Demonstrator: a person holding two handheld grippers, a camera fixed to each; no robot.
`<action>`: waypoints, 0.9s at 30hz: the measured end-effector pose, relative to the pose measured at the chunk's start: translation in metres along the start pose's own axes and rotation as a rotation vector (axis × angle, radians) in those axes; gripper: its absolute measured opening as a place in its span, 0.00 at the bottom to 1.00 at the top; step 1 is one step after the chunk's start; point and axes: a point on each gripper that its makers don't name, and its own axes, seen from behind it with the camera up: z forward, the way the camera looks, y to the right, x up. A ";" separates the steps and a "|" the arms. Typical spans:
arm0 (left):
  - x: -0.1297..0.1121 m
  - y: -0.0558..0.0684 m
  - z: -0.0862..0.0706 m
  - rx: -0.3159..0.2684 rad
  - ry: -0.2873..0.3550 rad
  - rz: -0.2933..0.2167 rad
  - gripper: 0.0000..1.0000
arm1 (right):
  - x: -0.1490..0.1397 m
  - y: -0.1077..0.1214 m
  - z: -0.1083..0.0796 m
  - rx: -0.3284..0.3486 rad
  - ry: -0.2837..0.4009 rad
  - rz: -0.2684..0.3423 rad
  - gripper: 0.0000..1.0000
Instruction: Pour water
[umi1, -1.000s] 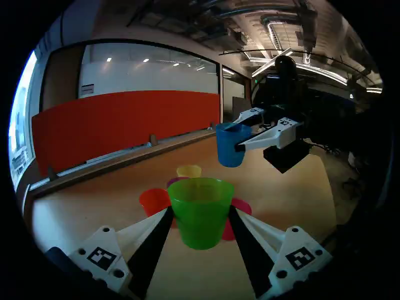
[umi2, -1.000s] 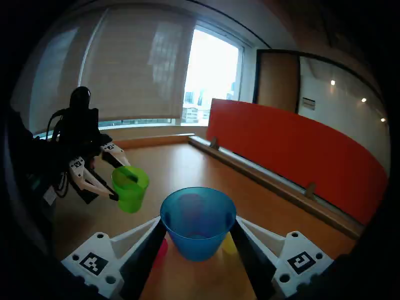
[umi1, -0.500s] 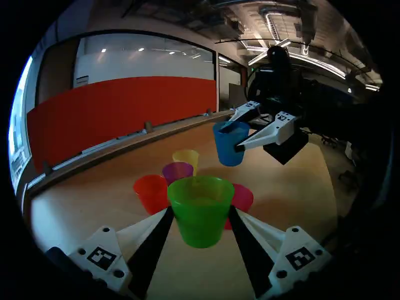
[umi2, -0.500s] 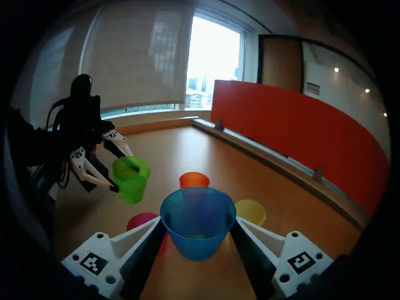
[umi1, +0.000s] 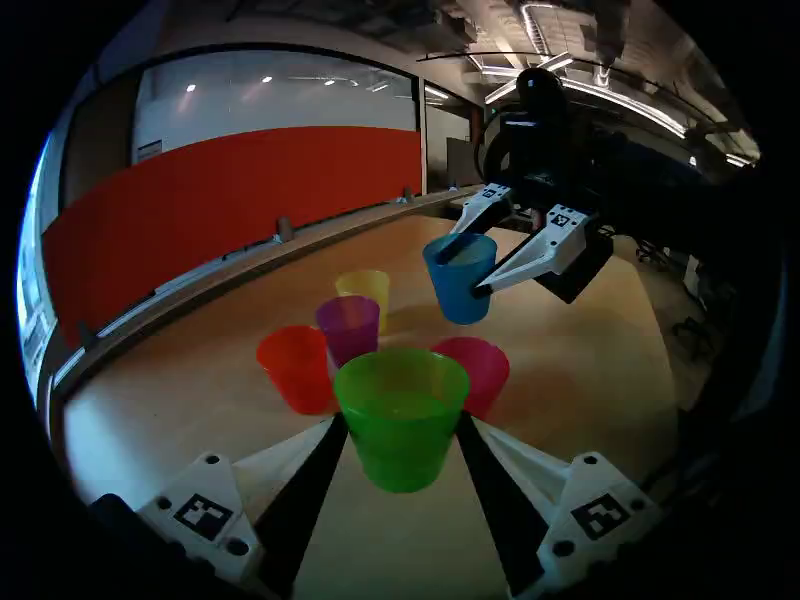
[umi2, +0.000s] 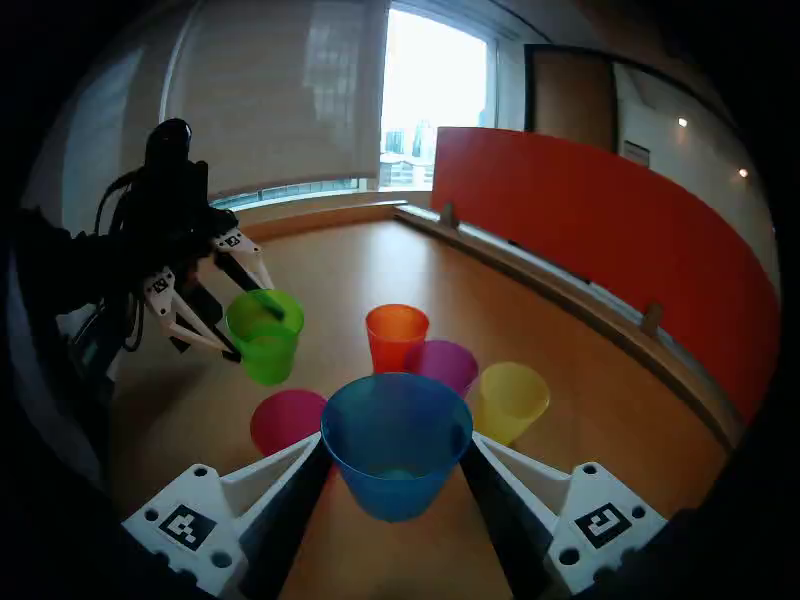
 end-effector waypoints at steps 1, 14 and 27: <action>-0.001 0.000 0.000 -0.003 -0.006 0.004 0.80 | -0.002 0.000 0.001 0.003 -0.006 0.001 0.88; -0.013 0.000 0.005 -0.030 -0.076 0.037 0.80 | -0.029 -0.002 0.010 0.041 -0.089 0.022 0.88; -0.029 -0.002 0.012 -0.044 -0.129 0.054 0.80 | -0.045 -0.001 0.017 0.053 -0.125 0.016 0.88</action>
